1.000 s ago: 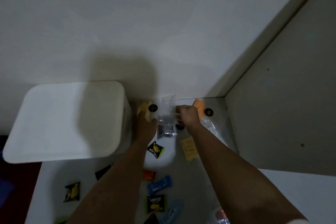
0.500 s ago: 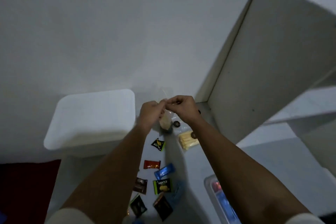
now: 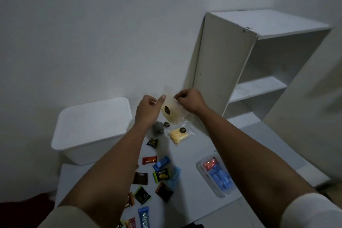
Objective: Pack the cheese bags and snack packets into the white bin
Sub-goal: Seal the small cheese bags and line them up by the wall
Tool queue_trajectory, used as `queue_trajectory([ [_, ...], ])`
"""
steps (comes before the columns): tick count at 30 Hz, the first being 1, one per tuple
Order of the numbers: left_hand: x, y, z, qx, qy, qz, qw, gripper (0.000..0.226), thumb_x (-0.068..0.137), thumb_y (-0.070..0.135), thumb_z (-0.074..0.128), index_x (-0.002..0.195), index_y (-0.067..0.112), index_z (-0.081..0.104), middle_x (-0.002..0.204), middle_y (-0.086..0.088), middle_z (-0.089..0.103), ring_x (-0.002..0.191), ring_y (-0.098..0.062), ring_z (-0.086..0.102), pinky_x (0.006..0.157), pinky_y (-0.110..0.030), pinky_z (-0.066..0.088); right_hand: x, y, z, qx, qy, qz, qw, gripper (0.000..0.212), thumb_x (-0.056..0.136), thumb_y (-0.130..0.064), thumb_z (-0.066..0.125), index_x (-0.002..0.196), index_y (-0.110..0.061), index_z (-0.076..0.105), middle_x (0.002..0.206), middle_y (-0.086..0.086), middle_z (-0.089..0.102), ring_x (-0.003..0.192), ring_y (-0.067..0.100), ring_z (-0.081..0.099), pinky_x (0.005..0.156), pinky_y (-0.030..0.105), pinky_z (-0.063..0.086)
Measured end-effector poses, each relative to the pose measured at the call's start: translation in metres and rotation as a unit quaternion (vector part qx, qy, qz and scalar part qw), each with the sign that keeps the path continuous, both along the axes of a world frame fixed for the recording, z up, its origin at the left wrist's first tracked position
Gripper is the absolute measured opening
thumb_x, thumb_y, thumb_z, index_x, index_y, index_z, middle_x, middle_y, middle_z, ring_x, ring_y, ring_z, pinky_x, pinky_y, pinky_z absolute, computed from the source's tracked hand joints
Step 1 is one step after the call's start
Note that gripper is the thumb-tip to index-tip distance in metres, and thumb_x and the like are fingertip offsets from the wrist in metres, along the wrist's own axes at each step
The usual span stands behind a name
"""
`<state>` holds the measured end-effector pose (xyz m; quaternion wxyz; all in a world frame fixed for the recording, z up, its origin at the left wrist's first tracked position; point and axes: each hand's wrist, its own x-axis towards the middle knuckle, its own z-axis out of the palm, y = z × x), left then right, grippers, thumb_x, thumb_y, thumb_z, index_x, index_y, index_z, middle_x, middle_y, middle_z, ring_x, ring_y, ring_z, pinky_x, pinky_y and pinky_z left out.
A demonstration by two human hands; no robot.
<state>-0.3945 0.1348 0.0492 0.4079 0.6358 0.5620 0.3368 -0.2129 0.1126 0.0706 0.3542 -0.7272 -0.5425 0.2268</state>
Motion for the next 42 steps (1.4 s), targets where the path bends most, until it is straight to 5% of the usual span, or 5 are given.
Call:
queue_trajectory([
  [4,-0.005,0.003,0.014,0.037,-0.072,-0.012,0.997,0.037,0.1,0.045,0.059,0.131,0.026,0.06,0.125,0.009,0.061,0.115,-0.011,0.055,0.096,-0.027,0.04,0.01,-0.008,0.035,-0.027,0.153,0.076,0.985,0.022,0.094,-0.018,0.061,0.091,-0.006,0.079,0.091,0.004,0.08,0.088,0.018,0.077,0.077,0.039,0.063],
  [10,0.014,0.0,0.042,0.024,-0.147,-0.019,0.989,0.022,0.099,0.033,0.064,0.101,0.013,0.072,0.096,0.001,0.077,0.085,-0.006,0.068,0.081,-0.025,0.052,0.043,-0.005,0.047,-0.072,0.254,0.172,0.949,0.029,0.089,-0.026,0.077,0.098,0.002,0.075,0.098,0.019,0.078,0.095,0.029,0.076,0.082,0.04,0.062],
  [23,0.085,-0.017,0.053,0.012,-0.146,-0.023,0.989,0.022,0.103,0.024,0.055,0.084,0.016,0.064,0.072,0.003,0.061,0.069,-0.013,0.055,0.071,-0.029,0.053,0.11,0.012,0.06,-0.143,0.243,0.291,0.914,0.007,0.089,-0.014,0.076,0.094,-0.009,0.076,0.095,0.018,0.077,0.09,0.035,0.075,0.081,0.043,0.059],
  [29,0.109,-0.027,0.052,0.006,-0.165,0.001,0.986,0.022,0.1,0.024,0.06,0.08,0.016,0.063,0.068,0.006,0.058,0.061,-0.008,0.058,0.072,-0.031,0.049,0.124,0.011,0.06,-0.127,0.223,0.312,0.915,0.012,0.094,-0.003,0.066,0.083,-0.006,0.068,0.061,-0.001,0.064,0.051,0.009,0.058,0.055,0.022,0.05],
  [42,0.116,-0.049,0.046,-0.017,-0.164,0.024,0.986,0.017,0.097,0.025,0.064,0.083,0.014,0.068,0.074,0.001,0.06,0.068,-0.01,0.057,0.069,-0.025,0.052,0.132,0.003,0.047,-0.137,0.232,0.346,0.898,0.011,0.093,-0.007,0.069,0.083,-0.007,0.067,0.068,0.004,0.064,0.059,0.012,0.063,0.062,0.027,0.054],
])
